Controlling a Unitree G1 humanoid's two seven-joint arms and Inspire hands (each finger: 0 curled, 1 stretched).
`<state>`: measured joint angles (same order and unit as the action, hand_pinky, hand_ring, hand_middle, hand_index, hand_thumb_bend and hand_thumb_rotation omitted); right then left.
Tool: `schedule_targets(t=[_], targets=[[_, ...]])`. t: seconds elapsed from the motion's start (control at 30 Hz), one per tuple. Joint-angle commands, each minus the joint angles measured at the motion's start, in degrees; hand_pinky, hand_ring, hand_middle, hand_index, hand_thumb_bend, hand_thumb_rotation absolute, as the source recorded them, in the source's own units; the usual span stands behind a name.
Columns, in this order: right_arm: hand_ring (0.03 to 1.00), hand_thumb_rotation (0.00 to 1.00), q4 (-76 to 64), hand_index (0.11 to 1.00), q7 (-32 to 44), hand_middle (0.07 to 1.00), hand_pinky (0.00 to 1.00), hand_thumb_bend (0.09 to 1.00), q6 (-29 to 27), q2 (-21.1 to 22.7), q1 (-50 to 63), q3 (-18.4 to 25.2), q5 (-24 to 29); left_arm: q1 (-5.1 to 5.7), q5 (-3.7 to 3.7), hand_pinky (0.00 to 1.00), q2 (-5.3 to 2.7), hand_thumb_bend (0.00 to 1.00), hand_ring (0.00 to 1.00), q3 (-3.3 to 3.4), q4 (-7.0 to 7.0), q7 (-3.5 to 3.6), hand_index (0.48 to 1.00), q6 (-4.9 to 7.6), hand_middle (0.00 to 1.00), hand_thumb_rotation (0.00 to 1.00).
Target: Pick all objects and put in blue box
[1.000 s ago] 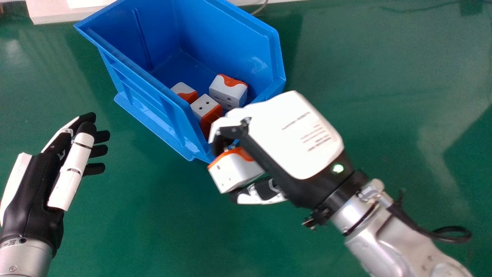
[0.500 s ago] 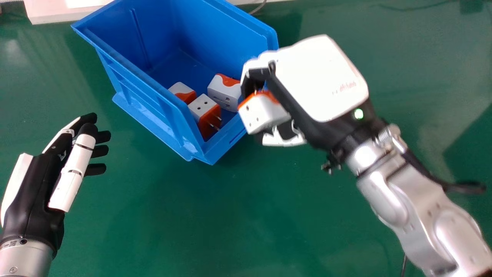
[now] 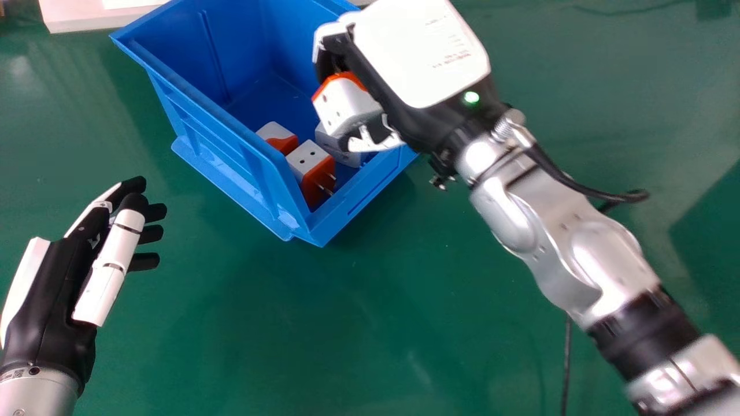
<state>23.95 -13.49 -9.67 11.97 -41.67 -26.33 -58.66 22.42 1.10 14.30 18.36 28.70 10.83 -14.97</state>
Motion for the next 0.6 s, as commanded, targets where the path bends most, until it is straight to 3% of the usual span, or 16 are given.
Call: schedule_targets(t=[0.0, 0.3, 0.57], targets=[[0.435, 0.00, 2.7, 0.498, -2.2, 0.535, 0.34, 0.495, -0.5, -1.7, -4.8, -0.4, 1.3, 0.44, 0.07, 0.73, 0.31, 0.43, 0.80, 0.17, 1.70, -0.10, 0.875, 0.96, 0.82, 0.90], [0.440, 0.00, 16.4, 0.483, -0.5, 0.537, 0.35, 0.496, 1.0, -6.7, -15.3, -4.0, 1.7, 1.00, -0.11, 0.73, 0.08, 0.44, 0.80, -0.08, 3.00, -0.38, 0.878, 0.38, 0.81, 0.90], [0.447, 0.00, 31.2, 0.476, -6.8, 0.530, 0.36, 0.498, -0.3, -10.1, -23.1, -7.3, 1.5, 1.33, -0.32, 0.72, -0.03, 0.45, 0.80, -0.24, 3.58, -0.48, 0.878, 0.31, 0.81, 0.90]])
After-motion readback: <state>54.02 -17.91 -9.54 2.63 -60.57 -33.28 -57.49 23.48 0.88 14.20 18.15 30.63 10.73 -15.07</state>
